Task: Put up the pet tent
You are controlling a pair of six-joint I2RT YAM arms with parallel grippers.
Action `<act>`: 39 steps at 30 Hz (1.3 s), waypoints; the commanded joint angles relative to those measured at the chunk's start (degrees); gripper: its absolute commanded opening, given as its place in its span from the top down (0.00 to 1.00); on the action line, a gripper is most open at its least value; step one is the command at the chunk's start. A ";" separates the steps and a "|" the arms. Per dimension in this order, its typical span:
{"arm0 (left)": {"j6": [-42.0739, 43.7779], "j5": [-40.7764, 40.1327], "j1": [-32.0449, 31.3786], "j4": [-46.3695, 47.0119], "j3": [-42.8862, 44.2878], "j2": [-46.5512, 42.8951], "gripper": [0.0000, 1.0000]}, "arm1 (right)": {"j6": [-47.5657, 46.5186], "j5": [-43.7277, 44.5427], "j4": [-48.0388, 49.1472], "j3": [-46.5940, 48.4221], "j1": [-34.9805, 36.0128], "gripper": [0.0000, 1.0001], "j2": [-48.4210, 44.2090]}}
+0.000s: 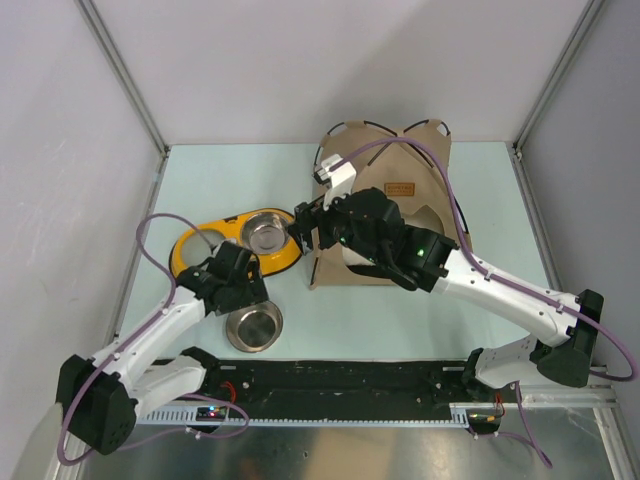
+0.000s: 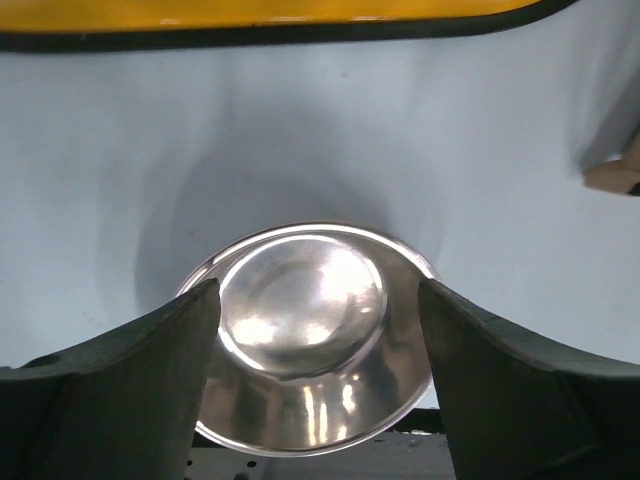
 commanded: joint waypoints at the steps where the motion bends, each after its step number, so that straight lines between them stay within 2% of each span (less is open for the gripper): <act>1: -6.13 -4.95 -0.46 -3.65 -1.52 -2.18 0.20 | 1.05 -1.08 -0.06 -0.23 0.46 0.22 -1.64; 4: -9.10 -11.62 -0.48 -7.39 -1.37 -3.62 0.26 | 1.46 -0.96 -0.33 -0.39 0.61 0.23 -1.77; 8: -11.34 -16.12 -0.45 -9.04 -1.37 -3.94 0.25 | 1.94 -0.80 -0.43 -0.85 0.86 0.23 -2.15; 11: -12.00 -16.02 -0.46 -9.10 -1.91 -1.78 0.27 | 2.00 -0.37 -0.64 -1.09 0.95 0.23 -2.48; 18: -13.01 -16.35 -0.46 -7.78 -3.38 1.89 0.42 | 1.88 0.39 -0.29 -1.48 0.96 0.23 -2.84; 25: -10.76 -12.18 -0.48 -3.41 -4.55 3.72 0.48 | 1.68 -0.13 0.19 -1.46 0.70 0.23 -2.45; 31: -10.00 -11.19 -0.39 -1.93 -4.52 4.89 0.64 | 1.76 -0.17 0.22 -1.51 0.46 0.23 -2.46; 39: -7.56 -11.59 -0.38 -1.50 -2.89 6.43 0.97 | 1.88 0.21 0.10 -1.47 0.19 0.24 -2.43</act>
